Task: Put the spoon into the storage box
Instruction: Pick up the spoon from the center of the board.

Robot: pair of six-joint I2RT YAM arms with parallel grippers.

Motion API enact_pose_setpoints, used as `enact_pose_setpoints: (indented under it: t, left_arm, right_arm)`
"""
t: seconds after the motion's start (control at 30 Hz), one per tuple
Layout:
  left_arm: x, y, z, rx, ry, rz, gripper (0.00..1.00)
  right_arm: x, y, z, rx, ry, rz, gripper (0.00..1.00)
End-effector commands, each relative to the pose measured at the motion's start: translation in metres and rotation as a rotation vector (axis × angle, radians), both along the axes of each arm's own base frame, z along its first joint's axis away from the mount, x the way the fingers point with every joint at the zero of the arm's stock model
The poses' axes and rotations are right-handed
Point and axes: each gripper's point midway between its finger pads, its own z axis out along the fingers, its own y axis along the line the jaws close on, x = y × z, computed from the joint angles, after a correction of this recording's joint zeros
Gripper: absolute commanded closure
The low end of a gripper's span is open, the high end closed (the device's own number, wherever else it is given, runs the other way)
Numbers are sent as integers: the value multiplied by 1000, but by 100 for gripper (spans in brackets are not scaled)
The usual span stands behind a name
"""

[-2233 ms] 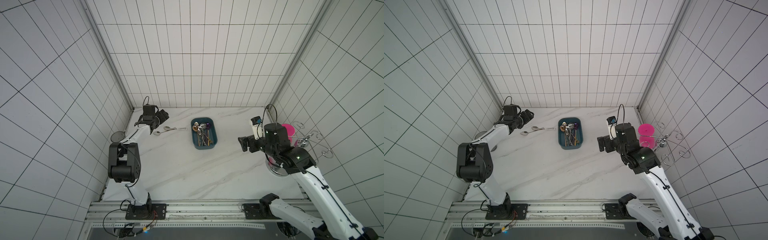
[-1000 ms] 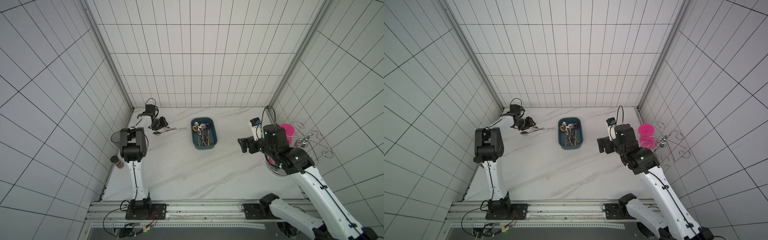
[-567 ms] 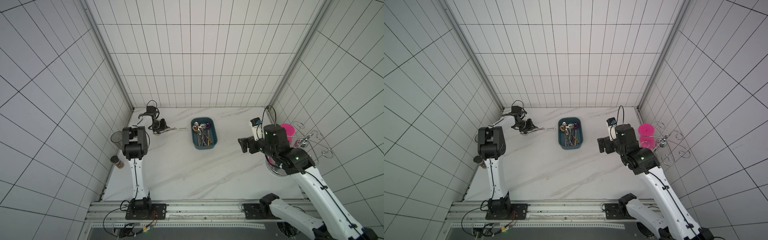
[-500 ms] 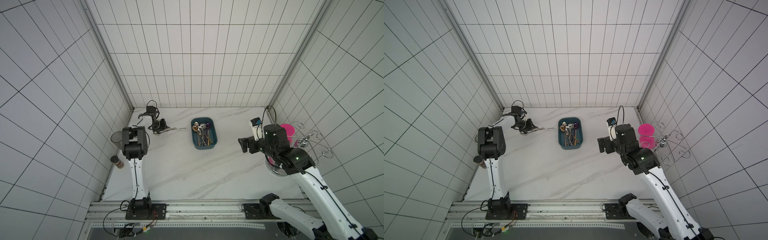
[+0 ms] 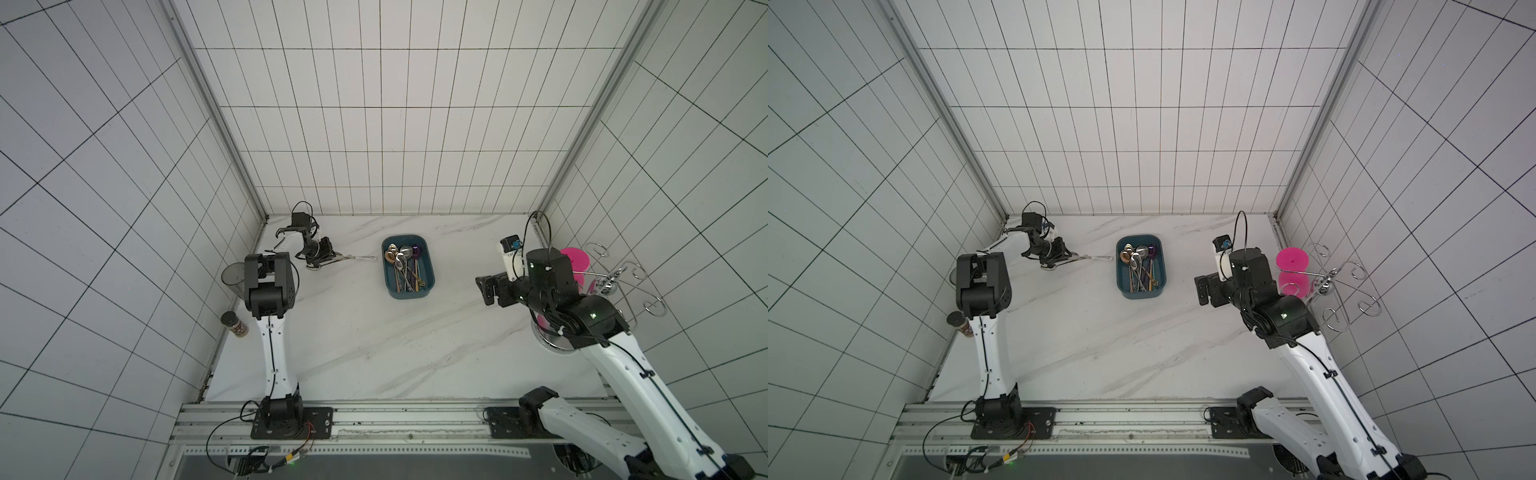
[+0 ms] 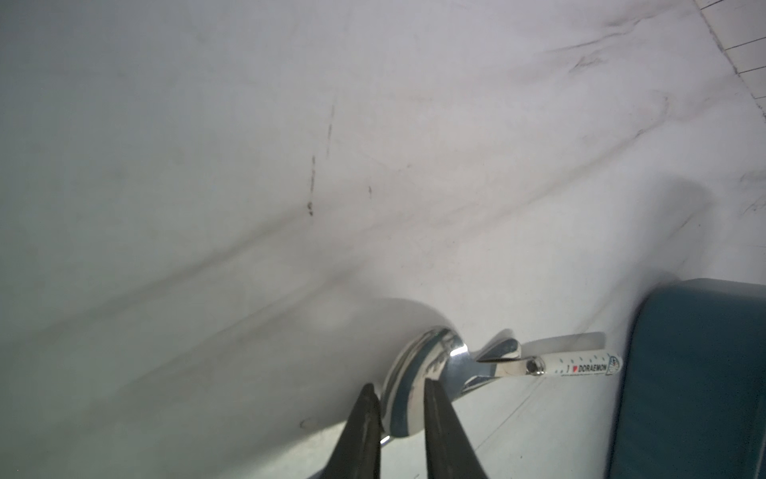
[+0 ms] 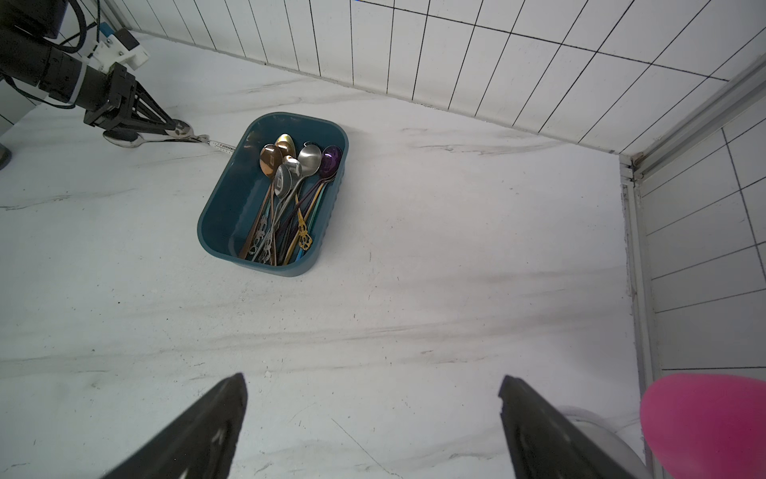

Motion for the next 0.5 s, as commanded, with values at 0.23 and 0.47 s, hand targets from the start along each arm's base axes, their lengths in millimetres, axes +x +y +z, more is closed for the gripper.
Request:
enact_pose_setpoints:
  t: [0.23, 0.47]
  left_arm:
    - [0, 3, -14, -28, 23, 7, 100]
    - [3, 0, 8, -64, -21, 15, 100]
  right_arm:
    - [0, -3, -5, -12, 14, -3, 1]
    - [0, -3, -6, -14, 13, -3, 1]
